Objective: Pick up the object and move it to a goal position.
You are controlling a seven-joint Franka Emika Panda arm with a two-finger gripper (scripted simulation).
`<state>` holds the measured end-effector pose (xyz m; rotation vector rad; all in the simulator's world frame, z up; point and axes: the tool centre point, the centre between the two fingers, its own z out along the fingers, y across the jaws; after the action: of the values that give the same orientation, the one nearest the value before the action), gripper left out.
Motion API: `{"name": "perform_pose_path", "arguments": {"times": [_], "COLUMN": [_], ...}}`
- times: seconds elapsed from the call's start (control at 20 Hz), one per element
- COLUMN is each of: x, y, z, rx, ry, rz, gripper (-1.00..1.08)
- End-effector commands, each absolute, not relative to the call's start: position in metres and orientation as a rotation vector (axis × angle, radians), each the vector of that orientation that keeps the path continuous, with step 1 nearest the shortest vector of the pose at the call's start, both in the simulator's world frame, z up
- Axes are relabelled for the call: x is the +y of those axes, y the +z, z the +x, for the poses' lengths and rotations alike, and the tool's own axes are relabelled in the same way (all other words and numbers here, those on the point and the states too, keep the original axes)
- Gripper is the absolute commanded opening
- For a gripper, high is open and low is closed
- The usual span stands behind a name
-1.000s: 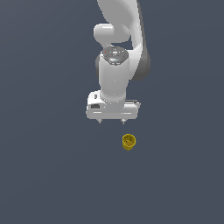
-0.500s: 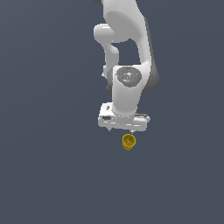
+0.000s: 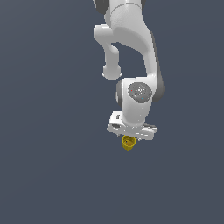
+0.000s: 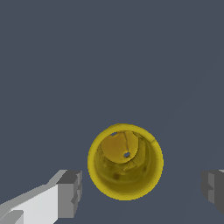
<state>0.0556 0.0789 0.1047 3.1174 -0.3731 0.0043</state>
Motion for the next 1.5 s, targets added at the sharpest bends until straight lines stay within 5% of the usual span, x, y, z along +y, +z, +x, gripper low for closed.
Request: {"name": "perform_pose_path", "arguments": {"times": [0.0,1.15,1.2,1.45], "x": [0.084,0.086,0.086,0.086], "y": [0.1,0.047,0.047,0.047], "z": [0.057,0.058,0.058,0.058], "rx": [-0.399,-0.412,-0.412,-0.412], "ry": [0.002,0.0,0.0,0.0], "rz": [3.115,3.114,3.114,3.114], "gripper": [1.0,1.0,-1.0,-1.0]}}
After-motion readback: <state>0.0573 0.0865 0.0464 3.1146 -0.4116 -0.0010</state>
